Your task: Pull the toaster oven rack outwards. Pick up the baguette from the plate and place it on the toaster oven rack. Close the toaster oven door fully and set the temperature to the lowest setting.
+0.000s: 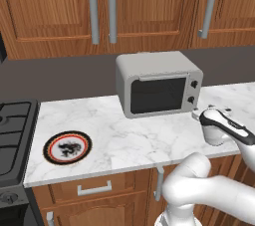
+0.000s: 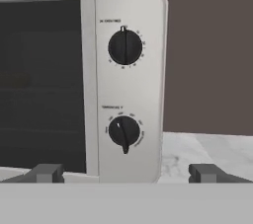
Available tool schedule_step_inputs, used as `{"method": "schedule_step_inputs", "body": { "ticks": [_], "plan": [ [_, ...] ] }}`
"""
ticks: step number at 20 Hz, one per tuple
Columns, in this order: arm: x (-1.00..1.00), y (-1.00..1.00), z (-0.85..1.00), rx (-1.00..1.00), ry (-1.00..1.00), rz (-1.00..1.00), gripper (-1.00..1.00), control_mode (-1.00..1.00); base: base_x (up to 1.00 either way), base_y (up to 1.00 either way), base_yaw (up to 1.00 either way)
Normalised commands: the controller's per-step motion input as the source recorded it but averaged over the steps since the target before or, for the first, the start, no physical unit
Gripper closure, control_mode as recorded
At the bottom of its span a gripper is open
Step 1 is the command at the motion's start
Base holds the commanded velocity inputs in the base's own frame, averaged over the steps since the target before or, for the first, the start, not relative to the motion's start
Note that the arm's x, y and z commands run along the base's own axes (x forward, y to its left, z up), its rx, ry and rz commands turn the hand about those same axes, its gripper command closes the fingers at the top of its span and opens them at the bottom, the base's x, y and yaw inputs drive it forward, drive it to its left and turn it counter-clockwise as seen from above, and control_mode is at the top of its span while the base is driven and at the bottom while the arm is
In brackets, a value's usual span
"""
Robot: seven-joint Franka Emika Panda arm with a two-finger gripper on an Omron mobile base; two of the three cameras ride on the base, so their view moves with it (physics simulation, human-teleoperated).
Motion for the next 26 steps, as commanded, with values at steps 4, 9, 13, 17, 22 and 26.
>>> {"method": "schedule_step_inputs", "body": {
  "ticks": [4, 9, 13, 17, 22, 26],
  "plan": [
    [0.24, 0.00, 0.00, 0.00, 0.00, 0.00, -1.00, -1.00, 0.00, 0.00, 0.00],
    [0.10, 0.01, 0.00, 0.00, 0.00, 0.00, -1.00, -1.00, 0.00, 0.00, 0.00],
    [0.03, 0.09, 0.00, -0.03, 0.00, 0.00, -1.00, -1.00, 0.00, 0.00, 0.00],
    [0.00, 0.11, 0.00, -0.04, 0.00, 0.00, -1.00, -1.00, 0.00, 0.00, 0.00],
    [0.04, 0.03, 0.00, -0.02, 0.00, 0.00, -1.00, -1.00, 0.00, 0.00, 0.00],
    [0.09, 0.00, 0.00, 0.00, 0.00, 0.00, -1.00, -1.00, 0.00, 0.00, 0.00]
  ]
}}
